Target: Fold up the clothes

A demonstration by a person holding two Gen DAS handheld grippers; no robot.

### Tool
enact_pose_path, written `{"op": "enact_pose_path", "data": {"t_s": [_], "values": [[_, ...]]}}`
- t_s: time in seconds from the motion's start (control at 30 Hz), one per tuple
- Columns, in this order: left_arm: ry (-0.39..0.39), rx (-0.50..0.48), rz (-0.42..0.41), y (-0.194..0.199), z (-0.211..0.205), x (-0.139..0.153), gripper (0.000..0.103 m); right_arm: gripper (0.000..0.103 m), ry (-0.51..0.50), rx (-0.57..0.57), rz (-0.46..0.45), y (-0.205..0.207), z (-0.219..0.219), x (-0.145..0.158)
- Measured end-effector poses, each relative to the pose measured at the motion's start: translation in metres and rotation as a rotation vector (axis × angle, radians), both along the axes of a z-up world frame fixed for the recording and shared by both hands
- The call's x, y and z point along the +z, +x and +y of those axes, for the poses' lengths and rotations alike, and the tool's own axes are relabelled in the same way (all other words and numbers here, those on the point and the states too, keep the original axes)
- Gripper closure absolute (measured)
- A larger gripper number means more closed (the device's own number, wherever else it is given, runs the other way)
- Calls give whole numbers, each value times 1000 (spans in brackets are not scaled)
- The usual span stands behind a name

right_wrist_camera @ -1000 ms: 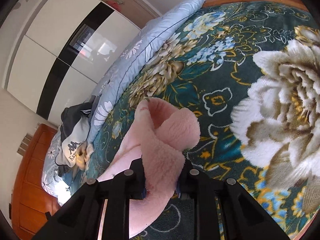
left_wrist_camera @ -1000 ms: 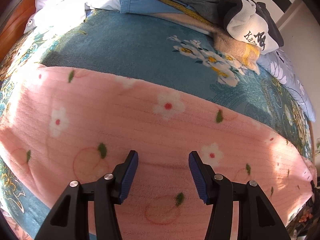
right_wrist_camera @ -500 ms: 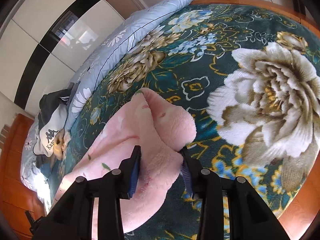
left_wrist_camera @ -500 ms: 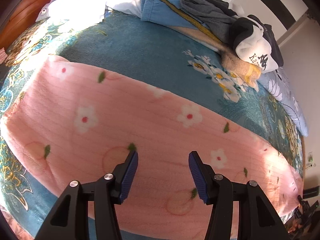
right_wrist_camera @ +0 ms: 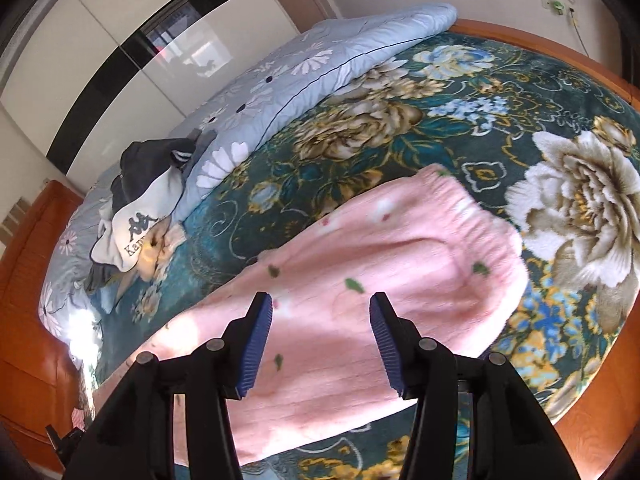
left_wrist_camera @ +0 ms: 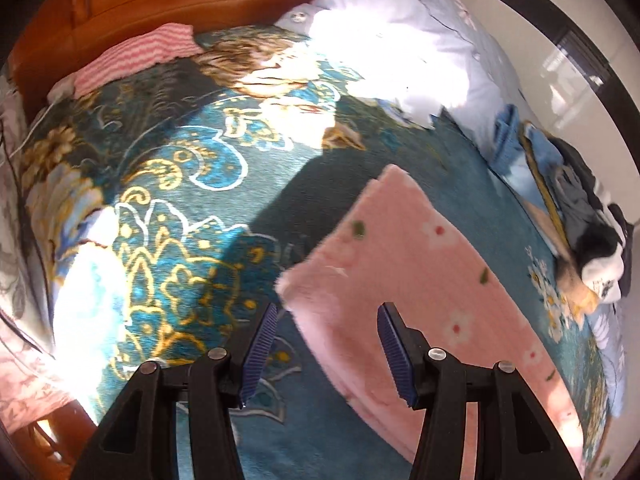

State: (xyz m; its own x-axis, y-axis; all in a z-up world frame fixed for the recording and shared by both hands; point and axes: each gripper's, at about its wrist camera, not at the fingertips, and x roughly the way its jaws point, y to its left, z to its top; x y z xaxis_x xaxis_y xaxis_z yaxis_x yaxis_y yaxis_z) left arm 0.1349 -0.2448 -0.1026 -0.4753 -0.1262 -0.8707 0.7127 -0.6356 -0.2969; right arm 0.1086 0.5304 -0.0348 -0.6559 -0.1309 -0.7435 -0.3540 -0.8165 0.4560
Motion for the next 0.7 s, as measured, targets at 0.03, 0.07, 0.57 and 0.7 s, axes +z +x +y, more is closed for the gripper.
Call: {"op": "enact_pose_path", "data": {"t_s": [0.03, 0.07, 0.57, 0.7], "values": [[15, 29, -1, 8, -9, -5, 46, 51, -19, 24, 3, -4, -12, -2], [42, 48, 2, 15, -16, -11, 46, 51, -42, 49, 6, -8, -24, -5], [286, -24, 177, 5, -20, -44, 43, 43, -68, 315, -118, -26, -174, -63], [287, -11, 178, 2, -22, -48, 43, 43, -61, 331, -136, -20, -187, -73]]}}
